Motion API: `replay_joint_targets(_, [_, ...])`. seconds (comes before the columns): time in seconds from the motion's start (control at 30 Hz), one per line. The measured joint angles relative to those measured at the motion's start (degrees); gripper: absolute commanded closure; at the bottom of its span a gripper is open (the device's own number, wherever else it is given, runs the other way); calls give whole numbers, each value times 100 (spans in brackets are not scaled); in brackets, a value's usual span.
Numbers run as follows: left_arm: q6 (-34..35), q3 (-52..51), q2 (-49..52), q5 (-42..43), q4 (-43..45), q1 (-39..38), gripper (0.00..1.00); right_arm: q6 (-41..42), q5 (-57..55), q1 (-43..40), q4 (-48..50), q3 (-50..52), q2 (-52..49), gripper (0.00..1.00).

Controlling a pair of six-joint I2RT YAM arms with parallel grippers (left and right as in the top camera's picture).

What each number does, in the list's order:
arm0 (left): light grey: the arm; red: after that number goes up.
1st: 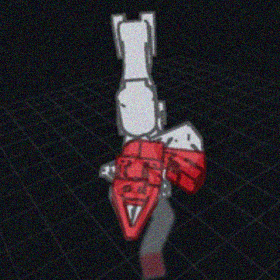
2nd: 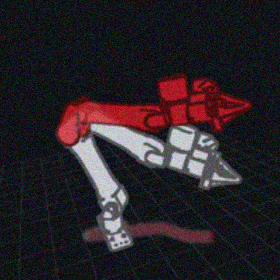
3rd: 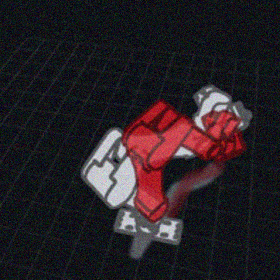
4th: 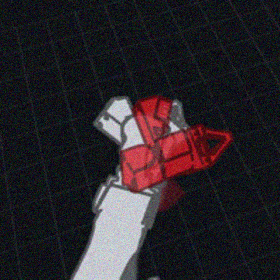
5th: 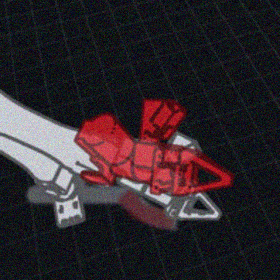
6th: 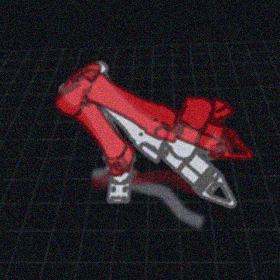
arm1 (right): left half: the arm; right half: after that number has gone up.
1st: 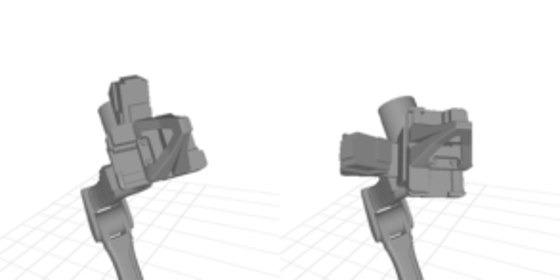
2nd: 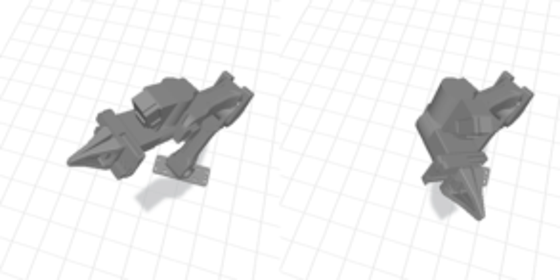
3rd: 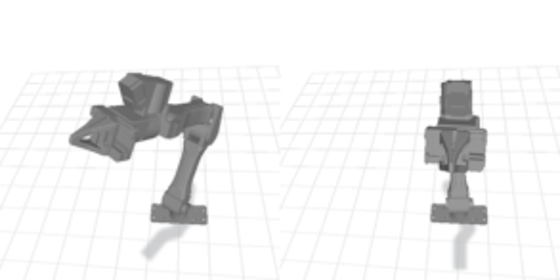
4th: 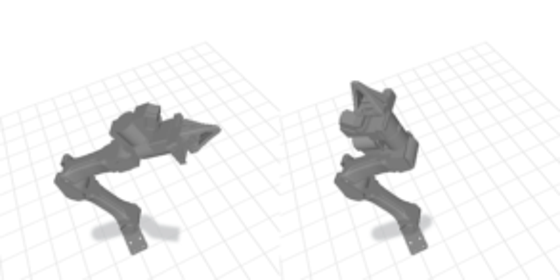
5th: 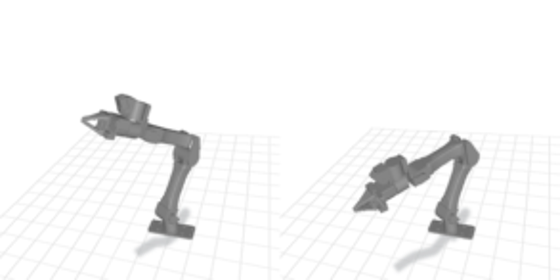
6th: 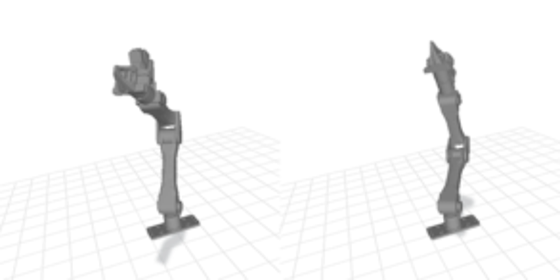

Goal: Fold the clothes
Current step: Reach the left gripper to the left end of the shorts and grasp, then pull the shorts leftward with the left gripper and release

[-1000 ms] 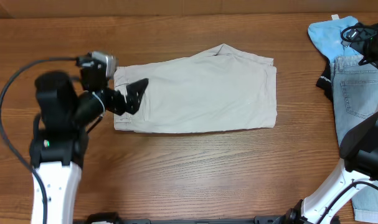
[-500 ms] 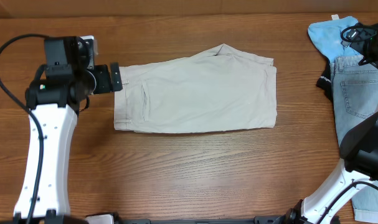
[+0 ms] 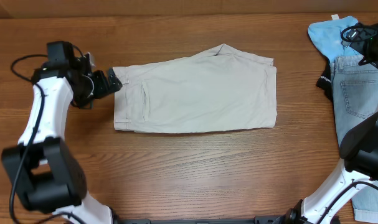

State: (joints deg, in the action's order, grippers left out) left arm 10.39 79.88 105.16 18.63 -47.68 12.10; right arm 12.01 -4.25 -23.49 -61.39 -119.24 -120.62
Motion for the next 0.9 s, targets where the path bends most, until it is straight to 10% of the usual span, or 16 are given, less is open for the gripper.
replay_joint_targets(0.5, [-809,160,1412,1209,332,4,4,0,-4,0,2,-2,0,0])
replay_joint_targets(0.83, [-918,238,1740,1346,208,-11,94,-2,-2,0,2,0,0,0])
replay_joint_targets(0.9, [-807,247,1749,1263,142,-11,96,0,2,0,7,-2,0,0])
